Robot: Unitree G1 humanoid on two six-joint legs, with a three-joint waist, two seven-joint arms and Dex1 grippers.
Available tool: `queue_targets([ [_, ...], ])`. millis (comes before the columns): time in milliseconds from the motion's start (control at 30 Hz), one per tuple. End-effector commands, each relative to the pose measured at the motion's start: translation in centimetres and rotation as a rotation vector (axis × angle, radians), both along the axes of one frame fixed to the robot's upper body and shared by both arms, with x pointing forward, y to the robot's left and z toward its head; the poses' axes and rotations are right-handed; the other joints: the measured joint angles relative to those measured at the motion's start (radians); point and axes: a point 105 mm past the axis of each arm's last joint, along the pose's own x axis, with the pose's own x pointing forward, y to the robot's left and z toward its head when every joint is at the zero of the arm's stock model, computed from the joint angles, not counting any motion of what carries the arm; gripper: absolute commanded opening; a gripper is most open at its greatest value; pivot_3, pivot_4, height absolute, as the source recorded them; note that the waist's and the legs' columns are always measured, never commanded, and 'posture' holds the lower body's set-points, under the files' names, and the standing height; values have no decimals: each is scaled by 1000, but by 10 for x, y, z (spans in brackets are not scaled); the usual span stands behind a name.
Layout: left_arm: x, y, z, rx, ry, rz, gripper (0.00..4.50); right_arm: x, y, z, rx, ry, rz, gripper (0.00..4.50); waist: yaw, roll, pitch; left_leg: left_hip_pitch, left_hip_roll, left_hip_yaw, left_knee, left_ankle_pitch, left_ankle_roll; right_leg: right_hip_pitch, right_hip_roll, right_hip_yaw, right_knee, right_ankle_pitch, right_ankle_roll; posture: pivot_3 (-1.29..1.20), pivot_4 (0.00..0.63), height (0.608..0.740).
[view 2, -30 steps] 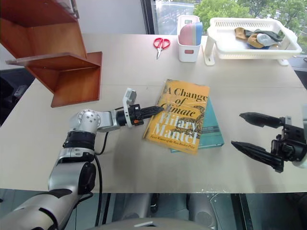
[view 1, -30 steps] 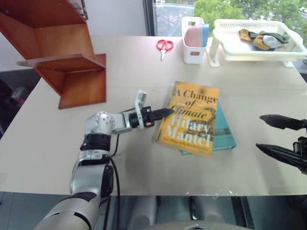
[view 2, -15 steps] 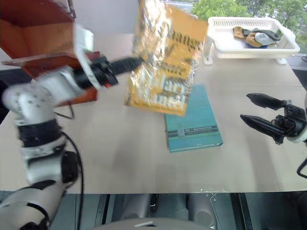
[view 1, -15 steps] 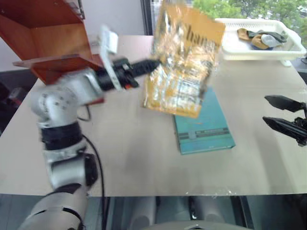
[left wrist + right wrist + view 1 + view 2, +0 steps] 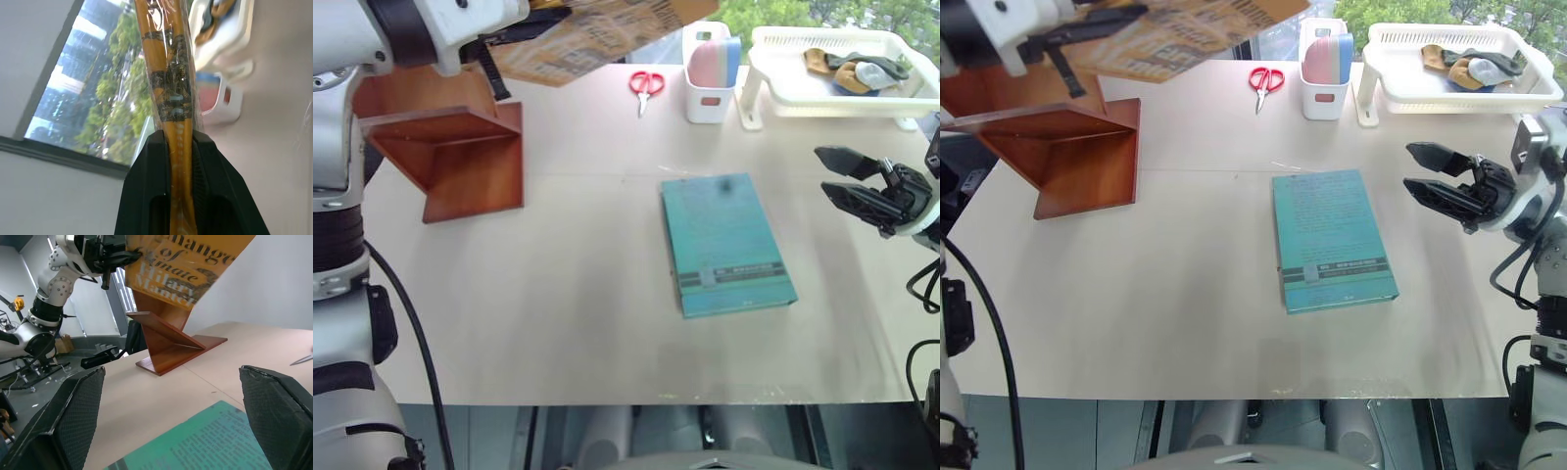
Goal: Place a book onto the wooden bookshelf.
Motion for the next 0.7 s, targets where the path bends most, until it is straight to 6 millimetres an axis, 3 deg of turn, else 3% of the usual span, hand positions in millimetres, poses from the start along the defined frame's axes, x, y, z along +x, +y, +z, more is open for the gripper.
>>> queue_targets([
  [33, -8, 44, 17, 123, -85, 172, 101, -1, 0, 15, 10, -75, 9, 4500, -4, 0, 0, 0, 0, 0, 0, 0, 0, -1, 0, 1, 1, 0, 0, 0, 150, 740],
  [133, -4, 72, 15, 185, -91, 275, 101, -1, 3, 21, 36, -78, 29, 4500, -10, 0, 0, 0, 0, 1, 0, -1, 1, -2, 0, 2, 2, 0, 0, 0, 150, 740],
  [233, 3, 106, 0, 236, -32, 382, 101, -7, 11, 31, 66, -97, 88, 4500, -3, 0, 0, 0, 0, 3, 2, -3, 5, -2, 0, 1, 3, 0, 0, 0, 150, 740],
  [633, 17, 149, -25, 234, 54, 457, 101, -18, 12, 42, 59, -118, 134, 4500, 1, 0, 0, -4, 0, 1, 9, -2, 5, -5, 0, -1, 16, 0, 0, 0, 150, 740],
  [700, 17, 155, -27, 240, 61, 475, 1125, -19, 11, 42, 56, -120, 131, 4500, 0, 0, 0, -4, 0, 1, 10, -2, 5, -5, 1, -1, 16, 0, 0, 0, 150, 740],
])
